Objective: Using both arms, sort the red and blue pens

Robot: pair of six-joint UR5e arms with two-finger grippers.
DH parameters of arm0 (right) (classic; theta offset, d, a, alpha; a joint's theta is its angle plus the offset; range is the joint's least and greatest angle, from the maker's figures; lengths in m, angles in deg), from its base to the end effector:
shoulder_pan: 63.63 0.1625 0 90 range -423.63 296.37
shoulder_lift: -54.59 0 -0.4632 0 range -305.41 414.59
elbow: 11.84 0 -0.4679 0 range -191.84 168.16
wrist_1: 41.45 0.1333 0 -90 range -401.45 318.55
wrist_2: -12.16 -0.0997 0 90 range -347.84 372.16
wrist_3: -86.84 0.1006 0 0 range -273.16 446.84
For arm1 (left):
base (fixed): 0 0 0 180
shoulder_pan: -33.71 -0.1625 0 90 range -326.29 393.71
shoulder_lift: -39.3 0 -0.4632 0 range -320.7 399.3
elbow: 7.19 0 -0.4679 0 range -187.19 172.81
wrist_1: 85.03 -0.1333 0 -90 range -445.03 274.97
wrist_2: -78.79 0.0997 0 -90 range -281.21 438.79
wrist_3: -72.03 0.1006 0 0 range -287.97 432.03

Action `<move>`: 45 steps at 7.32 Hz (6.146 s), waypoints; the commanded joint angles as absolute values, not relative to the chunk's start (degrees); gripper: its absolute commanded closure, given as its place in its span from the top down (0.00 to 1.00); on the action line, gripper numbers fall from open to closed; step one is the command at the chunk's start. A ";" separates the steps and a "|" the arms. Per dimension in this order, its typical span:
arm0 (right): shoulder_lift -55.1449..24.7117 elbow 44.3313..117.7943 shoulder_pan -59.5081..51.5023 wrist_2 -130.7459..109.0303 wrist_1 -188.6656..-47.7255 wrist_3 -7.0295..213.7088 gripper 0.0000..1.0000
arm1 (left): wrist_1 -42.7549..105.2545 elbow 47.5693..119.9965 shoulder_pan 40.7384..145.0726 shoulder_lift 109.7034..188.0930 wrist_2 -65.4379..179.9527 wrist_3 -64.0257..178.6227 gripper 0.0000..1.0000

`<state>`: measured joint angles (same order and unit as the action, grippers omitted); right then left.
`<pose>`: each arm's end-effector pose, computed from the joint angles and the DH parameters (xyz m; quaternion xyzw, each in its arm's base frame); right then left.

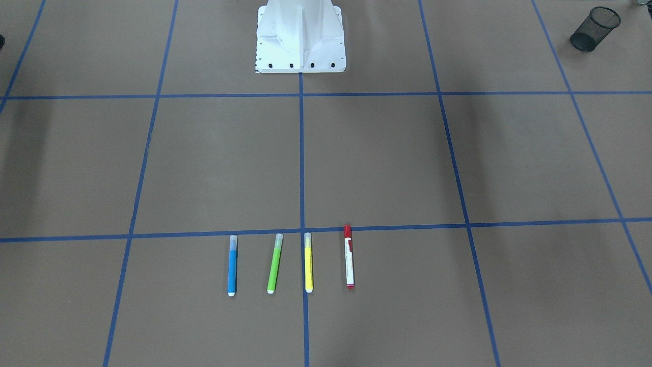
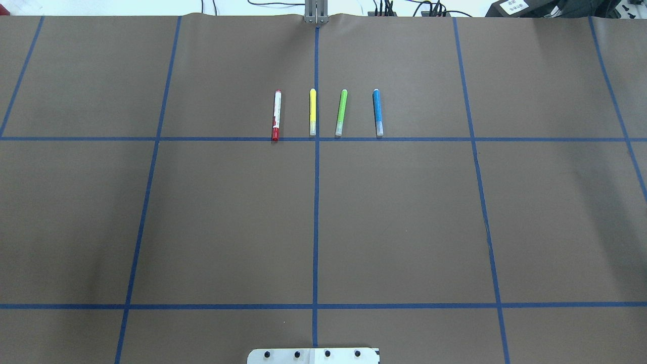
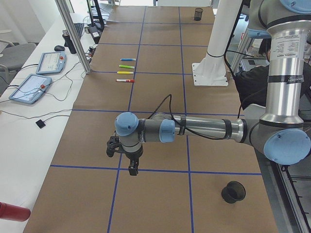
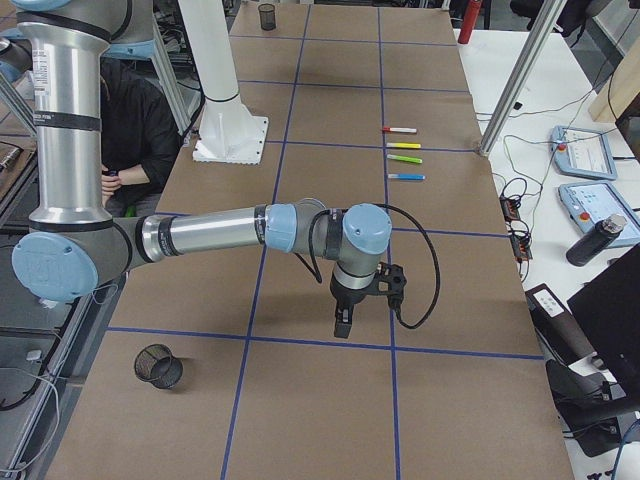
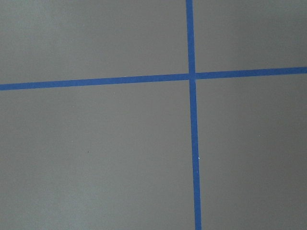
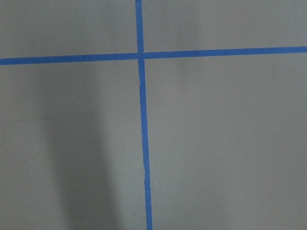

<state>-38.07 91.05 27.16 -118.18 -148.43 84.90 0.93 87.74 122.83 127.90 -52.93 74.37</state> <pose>0.0755 -0.5280 0.6300 -0.0470 -0.3454 0.0109 0.9372 -0.0578 -0.5557 0.6727 0.0004 0.3561 0.0247 0.9341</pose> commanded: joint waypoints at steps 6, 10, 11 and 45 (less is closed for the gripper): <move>-29.56 90.38 24.02 -117.48 -147.97 84.82 1.00 | 1.01 88.97 122.13 131.40 -52.96 71.09 1.00; -18.45 86.26 13.65 -111.94 -143.97 95.58 1.00 | 1.28 83.65 109.83 147.35 -52.69 63.07 1.00; -19.75 84.07 13.19 -112.98 -136.27 102.59 1.00 | 1.98 80.12 107.56 151.67 -52.87 62.46 1.00; -6.49 75.08 -3.52 -114.84 -119.32 134.30 0.99 | 23.69 45.99 74.76 186.96 -37.49 16.57 0.31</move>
